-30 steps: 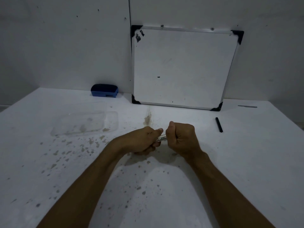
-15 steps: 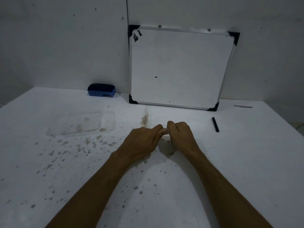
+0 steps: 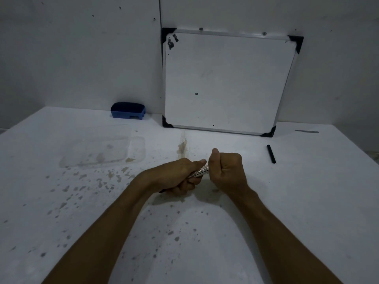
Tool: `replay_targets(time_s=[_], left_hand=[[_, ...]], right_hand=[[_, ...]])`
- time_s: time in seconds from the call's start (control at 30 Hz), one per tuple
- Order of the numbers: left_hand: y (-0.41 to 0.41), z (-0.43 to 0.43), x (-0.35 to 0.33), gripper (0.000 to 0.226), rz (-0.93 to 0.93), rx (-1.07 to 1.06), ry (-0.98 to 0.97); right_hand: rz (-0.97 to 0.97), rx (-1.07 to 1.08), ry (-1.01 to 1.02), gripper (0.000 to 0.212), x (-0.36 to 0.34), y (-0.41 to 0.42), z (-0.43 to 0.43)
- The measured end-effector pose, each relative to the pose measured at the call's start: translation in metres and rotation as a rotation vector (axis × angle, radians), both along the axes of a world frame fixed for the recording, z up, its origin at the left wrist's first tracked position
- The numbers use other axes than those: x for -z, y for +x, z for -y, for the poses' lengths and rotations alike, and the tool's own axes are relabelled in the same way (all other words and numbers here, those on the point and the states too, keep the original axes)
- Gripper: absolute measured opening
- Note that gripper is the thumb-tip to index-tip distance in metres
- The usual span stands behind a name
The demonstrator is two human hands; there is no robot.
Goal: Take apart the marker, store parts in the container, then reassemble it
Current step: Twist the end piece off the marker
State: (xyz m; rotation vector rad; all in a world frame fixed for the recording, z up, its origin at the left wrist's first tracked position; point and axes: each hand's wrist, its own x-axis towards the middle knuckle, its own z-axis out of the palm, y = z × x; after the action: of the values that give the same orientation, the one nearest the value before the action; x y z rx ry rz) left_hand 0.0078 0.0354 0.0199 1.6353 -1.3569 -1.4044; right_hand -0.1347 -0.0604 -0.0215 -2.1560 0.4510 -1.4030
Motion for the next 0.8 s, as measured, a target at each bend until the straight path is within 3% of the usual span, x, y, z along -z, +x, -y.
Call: replay_targets(time_s=[0.1,0.17,0.2,0.3,0.37,0.5,0.67,0.8], left_hand=[[0.007,-0.004,-0.004,0.057,-0.100,0.070,0.119],[0.006,-0.006,-0.003,0.059,-0.064,0.047,0.113],[0.003,-0.006,0.000,0.061,0.016,0.006,0.047],[-0.009,0.000,0.014,0.062,0.396,-0.132,-0.255],[-0.011,0.006,0.023,0.054,0.588,-0.165,-0.408],[-0.004,0.011,0.033,0.046,0.811,-0.236,-0.548],[-0.001,0.011,0.041,0.044,0.861,-0.302,-0.786],[0.000,0.014,0.047,0.046,0.918,-0.334,-0.861]], right_hand=[[0.002,0.005,-0.170,0.050,-0.007,-0.002,-0.001],[-0.042,0.007,-0.186,0.054,-0.006,-0.004,0.003],[-0.088,0.015,-0.112,0.057,-0.004,-0.006,0.006],[-0.309,0.040,0.355,0.059,-0.005,-0.005,0.004],[-0.415,0.031,0.507,0.059,-0.011,-0.008,0.006],[-0.495,-0.055,0.602,0.051,-0.021,-0.015,0.013],[-0.607,0.117,0.460,0.054,-0.015,-0.010,0.013],[-0.525,0.017,0.617,0.047,-0.016,-0.015,0.019]])
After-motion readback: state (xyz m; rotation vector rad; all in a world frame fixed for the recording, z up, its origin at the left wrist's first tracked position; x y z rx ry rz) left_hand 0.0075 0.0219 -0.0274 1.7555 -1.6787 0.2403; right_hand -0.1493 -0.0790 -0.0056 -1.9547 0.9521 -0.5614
